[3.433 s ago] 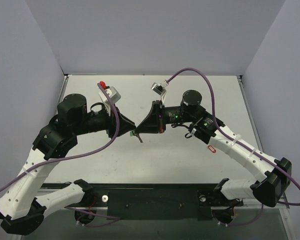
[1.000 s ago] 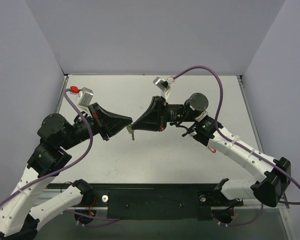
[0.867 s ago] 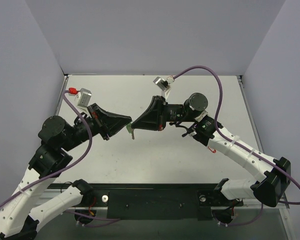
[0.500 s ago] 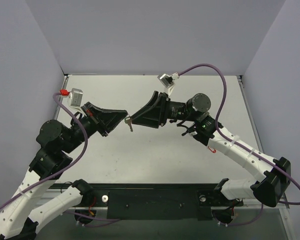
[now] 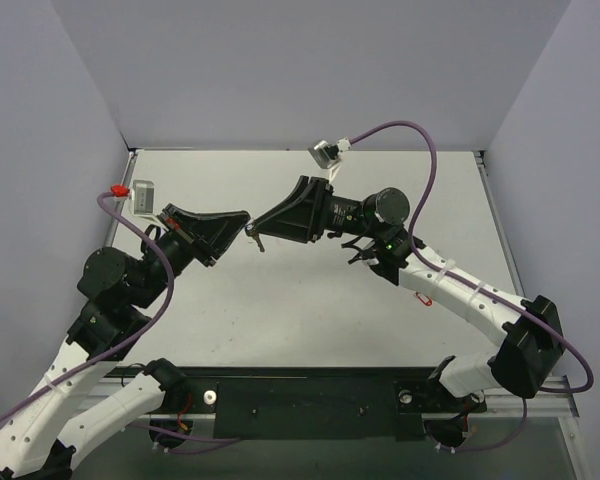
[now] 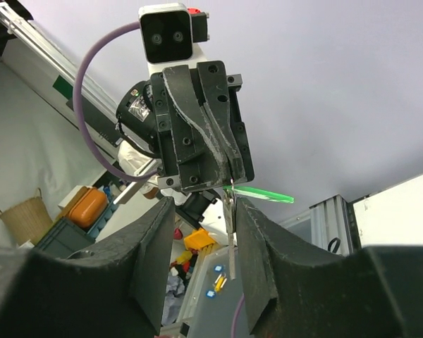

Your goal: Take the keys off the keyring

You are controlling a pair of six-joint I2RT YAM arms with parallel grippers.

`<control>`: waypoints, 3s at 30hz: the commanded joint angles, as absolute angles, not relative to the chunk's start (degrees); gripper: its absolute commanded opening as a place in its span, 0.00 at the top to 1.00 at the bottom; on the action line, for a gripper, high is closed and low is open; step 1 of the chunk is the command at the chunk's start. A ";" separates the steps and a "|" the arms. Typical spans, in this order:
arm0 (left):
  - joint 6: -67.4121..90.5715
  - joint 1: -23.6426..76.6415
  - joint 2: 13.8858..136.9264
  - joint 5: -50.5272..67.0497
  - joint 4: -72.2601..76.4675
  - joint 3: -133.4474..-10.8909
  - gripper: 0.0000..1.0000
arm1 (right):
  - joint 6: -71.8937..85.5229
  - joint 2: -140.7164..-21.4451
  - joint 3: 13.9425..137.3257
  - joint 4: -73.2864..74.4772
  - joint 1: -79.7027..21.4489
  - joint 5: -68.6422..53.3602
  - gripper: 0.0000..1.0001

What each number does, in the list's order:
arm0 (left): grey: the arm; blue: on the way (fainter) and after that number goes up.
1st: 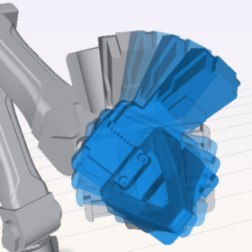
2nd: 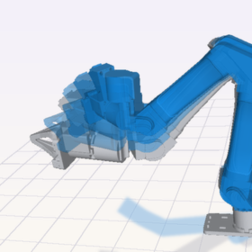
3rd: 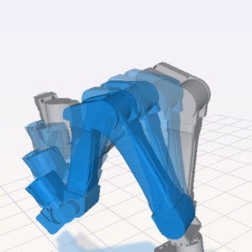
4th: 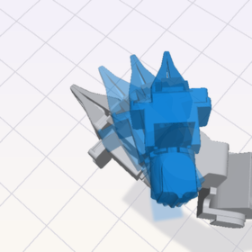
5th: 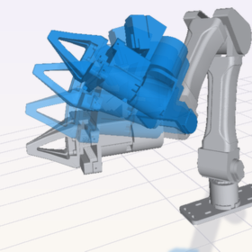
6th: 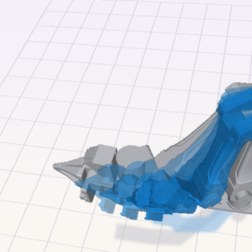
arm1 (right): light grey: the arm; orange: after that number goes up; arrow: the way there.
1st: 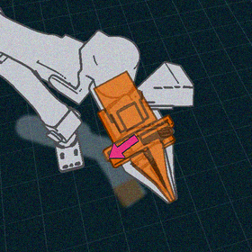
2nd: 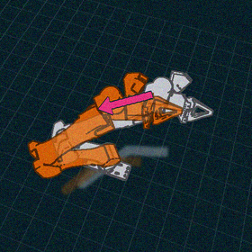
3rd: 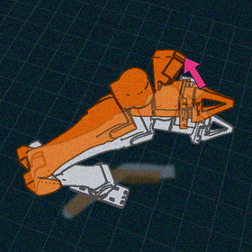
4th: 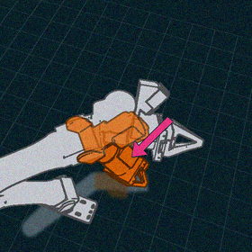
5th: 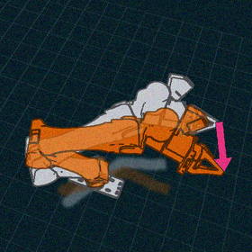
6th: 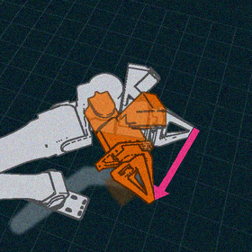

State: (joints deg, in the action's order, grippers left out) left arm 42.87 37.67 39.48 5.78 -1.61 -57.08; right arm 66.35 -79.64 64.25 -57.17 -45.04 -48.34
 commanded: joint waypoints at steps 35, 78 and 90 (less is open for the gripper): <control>43.42 38.93 38.94 2.19 3.69 -55.11 1.00 | 68.55 -82.62 65.83 -66.88 -45.70 -49.48 1.00; 15.82 38.94 54.23 34.98 -34.98 -81.65 1.00 | 51.07 -77.26 66.53 -44.03 -47.11 -52.38 1.00; 20.56 38.85 50.46 26.46 -28.58 -78.14 0.71 | 50.98 -77.08 66.45 -44.03 -47.11 -52.38 1.00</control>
State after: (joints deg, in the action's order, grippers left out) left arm 16.34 37.47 51.79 25.91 -33.50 -79.53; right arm 52.36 -77.36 64.27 -40.88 -46.24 -57.25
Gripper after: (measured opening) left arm 0.181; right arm 0.008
